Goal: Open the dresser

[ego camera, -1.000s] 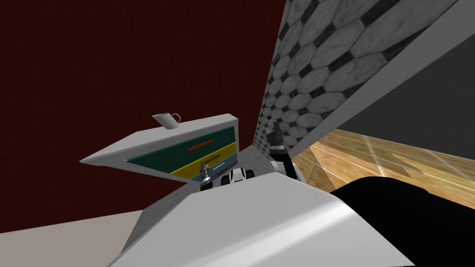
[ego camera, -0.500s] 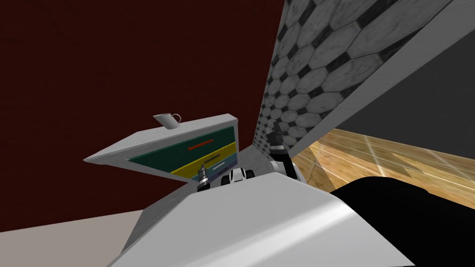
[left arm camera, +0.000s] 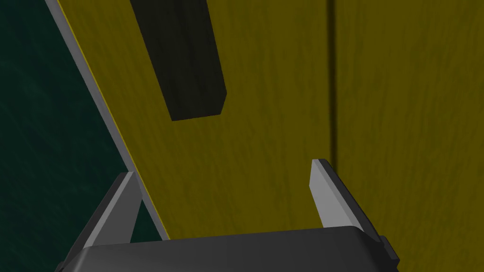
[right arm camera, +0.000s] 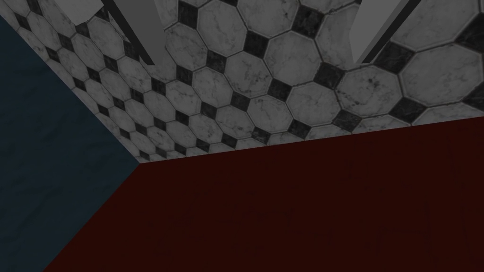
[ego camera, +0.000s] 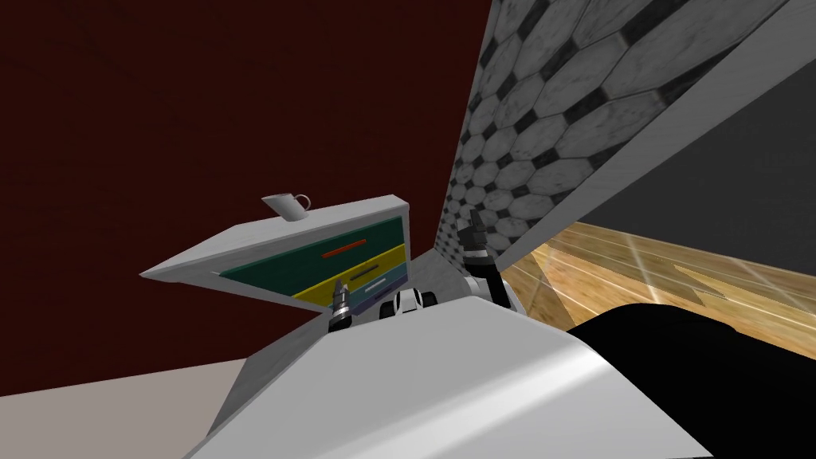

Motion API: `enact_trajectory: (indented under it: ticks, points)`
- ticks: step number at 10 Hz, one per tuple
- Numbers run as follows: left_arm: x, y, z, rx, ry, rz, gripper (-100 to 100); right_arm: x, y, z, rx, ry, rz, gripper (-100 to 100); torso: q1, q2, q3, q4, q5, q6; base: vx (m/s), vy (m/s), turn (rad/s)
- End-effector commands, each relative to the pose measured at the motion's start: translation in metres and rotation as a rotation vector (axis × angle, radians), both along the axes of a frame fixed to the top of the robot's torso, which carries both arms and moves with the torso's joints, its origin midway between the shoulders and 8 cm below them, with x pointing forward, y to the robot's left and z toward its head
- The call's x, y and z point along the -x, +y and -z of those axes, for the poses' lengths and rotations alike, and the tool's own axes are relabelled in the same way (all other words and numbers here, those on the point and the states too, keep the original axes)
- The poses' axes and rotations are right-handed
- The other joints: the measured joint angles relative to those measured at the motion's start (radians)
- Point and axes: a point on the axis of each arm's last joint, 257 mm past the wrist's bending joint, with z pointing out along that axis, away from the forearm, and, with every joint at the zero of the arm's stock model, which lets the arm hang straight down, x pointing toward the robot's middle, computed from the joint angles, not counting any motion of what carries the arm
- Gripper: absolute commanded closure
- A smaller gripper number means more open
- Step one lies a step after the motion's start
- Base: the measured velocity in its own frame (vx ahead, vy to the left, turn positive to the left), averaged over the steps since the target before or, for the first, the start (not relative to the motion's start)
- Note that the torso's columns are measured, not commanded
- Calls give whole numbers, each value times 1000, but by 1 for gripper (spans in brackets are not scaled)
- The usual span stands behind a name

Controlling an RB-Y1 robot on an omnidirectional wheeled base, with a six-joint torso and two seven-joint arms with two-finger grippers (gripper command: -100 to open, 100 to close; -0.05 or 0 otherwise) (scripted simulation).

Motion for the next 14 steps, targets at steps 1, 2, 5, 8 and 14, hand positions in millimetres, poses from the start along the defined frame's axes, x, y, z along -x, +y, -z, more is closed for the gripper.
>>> enact_trajectory:
  ticks: [1,2,5,8,14]
  points:
    - [-9,9,0,-18,25,9,-100,0,0,0,0,0,0,0,1,0,0,0,-1,-1,-33,-31,25]
    - [-14,7,0,-12,27,9,-100,0,0,0,0,0,0,0,1,-1,-1,0,0,0,-28,-32,33]
    - [-27,8,-7,-17,31,13,-100,0,0,0,0,0,0,0,1,-1,0,0,0,0,-37,-31,30]
    - [-36,-15,-8,45,12,2,-100,0,0,0,0,0,0,0,0,-1,-1,0,0,0,-33,-30,24]
    - [-50,-47,-7,130,0,-11,-100,0,0,0,0,0,0,0,1,-1,0,0,0,0,4,0,4]
